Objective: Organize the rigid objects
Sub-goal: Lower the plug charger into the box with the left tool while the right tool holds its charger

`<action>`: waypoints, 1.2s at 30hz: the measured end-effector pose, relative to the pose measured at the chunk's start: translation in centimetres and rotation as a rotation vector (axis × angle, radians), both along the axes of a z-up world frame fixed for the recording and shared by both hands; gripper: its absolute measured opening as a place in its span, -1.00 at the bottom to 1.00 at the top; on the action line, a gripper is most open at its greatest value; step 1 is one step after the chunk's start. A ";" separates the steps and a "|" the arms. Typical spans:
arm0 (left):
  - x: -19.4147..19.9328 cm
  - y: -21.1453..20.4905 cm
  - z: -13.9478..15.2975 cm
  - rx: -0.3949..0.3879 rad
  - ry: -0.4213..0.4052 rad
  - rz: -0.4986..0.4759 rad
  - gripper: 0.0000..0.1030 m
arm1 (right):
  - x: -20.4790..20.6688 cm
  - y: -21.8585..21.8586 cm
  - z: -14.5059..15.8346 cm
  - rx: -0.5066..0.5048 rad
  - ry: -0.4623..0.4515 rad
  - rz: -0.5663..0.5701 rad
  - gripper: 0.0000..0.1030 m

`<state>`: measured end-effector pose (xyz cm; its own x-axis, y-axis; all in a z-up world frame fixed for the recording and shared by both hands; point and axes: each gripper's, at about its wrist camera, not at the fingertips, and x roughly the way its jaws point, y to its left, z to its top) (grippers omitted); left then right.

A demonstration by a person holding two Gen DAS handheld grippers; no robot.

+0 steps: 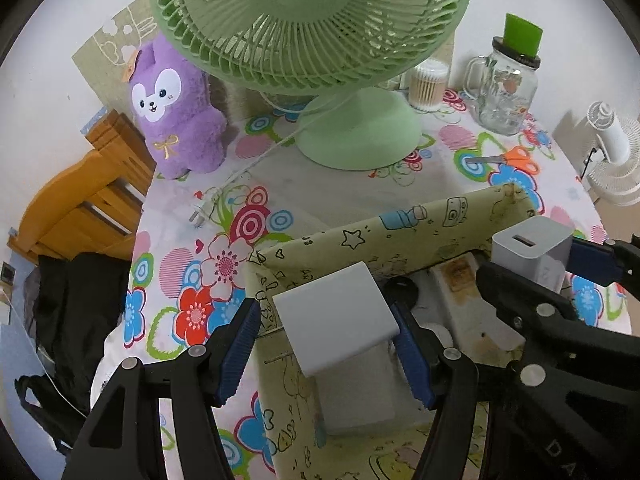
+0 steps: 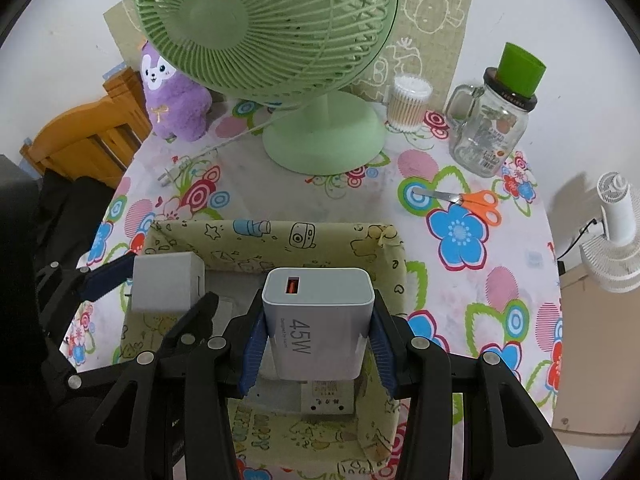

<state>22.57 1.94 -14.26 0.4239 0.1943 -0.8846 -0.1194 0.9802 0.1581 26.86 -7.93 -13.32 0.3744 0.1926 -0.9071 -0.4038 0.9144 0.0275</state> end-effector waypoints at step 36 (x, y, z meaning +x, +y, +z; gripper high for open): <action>-1.9 -0.1 -1.0 -0.027 0.071 -0.050 0.92 | 0.8 1.7 -4.3 -0.039 0.133 0.092 0.08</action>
<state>20.65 1.86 -15.25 0.3689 0.1499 -0.9173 -0.0597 0.9887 0.1375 27.61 -6.26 -17.64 0.2331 0.1841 -0.9549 -0.4811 0.8752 0.0513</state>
